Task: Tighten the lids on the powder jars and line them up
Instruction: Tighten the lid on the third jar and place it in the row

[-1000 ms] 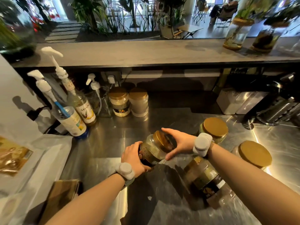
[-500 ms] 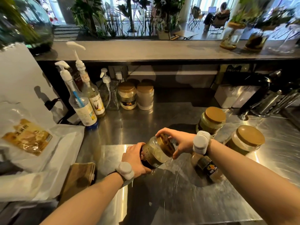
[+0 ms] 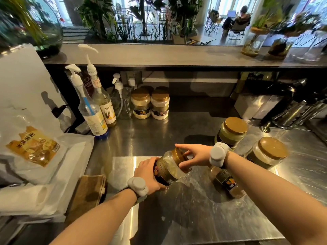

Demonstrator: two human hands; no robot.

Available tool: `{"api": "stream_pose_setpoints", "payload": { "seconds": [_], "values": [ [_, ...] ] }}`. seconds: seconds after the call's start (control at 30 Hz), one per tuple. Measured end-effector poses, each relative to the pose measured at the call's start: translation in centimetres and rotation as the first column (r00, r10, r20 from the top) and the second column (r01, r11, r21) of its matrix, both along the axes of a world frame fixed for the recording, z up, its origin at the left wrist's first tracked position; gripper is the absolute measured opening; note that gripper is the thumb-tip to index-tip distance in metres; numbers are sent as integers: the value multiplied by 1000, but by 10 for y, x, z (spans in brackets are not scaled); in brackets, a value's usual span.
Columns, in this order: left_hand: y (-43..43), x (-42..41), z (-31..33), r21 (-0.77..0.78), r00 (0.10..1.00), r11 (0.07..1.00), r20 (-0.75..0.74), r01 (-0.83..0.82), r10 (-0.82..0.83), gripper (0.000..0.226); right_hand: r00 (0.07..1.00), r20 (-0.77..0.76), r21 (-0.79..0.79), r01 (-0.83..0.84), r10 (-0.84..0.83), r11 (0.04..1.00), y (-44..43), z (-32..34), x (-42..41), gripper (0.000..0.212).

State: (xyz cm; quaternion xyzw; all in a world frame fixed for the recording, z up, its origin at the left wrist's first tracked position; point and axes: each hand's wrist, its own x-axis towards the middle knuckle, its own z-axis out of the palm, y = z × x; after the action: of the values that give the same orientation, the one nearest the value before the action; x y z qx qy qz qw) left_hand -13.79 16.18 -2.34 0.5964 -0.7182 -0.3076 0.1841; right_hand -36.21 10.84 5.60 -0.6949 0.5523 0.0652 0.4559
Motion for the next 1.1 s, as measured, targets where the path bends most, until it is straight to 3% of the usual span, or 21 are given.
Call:
{"api": "stream_pose_setpoints", "payload": {
  "seconds": [0.13,0.23,0.33,0.63,0.87,1.1],
  "values": [
    [-3,0,-2,36,1000,999,-18,-3,4,80,997,10,28,71,-71,997,2,-4,-1,91],
    [-8,0,-10,155,995,988,-91,-25,39,89,997,76,6,-30,29,1000,4,-4,-4,108],
    [-12,-1,-13,202,991,979,-126,-14,40,90,994,84,-31,-72,75,997,1,-5,-6,106],
    [-22,0,-5,198,988,980,-156,20,11,91,997,56,-42,48,-45,998,-5,6,-10,72],
    [-29,2,3,170,986,985,-168,10,19,98,996,80,-96,-35,42,995,-12,22,-14,109],
    [-34,-3,7,148,987,988,-163,33,-9,94,992,85,-127,-86,98,988,-19,23,-11,95]
  ]
}}
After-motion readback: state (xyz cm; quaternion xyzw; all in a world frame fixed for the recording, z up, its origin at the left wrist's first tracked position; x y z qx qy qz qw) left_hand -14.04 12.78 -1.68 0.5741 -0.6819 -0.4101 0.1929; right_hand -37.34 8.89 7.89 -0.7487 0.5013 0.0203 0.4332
